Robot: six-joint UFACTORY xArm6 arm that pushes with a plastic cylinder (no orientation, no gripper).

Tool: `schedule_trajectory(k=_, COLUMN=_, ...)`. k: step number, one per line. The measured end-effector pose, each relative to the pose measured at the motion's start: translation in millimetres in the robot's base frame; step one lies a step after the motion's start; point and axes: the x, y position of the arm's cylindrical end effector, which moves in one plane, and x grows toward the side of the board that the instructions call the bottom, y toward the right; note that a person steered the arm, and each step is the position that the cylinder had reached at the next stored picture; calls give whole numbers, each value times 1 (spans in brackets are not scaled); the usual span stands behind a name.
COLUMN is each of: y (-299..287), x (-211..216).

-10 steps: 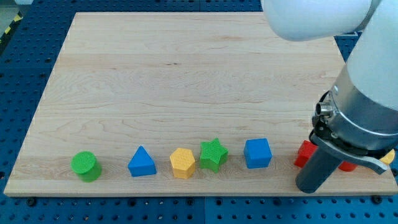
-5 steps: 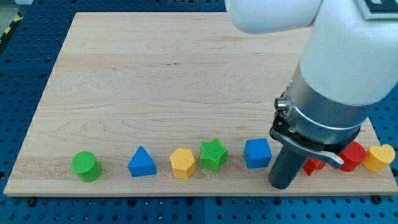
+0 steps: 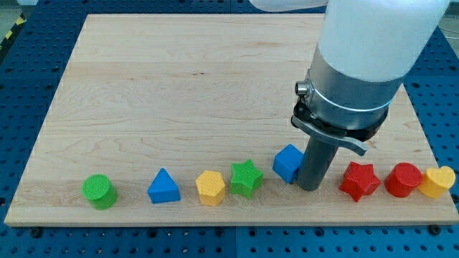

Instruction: Push the blue cube to the top right of the green star

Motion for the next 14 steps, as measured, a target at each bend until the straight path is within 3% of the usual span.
schedule_trajectory(k=8, y=-8, x=-7)
schedule_trajectory(k=10, y=-71, x=-32)
schedule_trajectory(k=12, y=-30, x=-33)
schedule_trajectory(k=14, y=-29, x=-67)
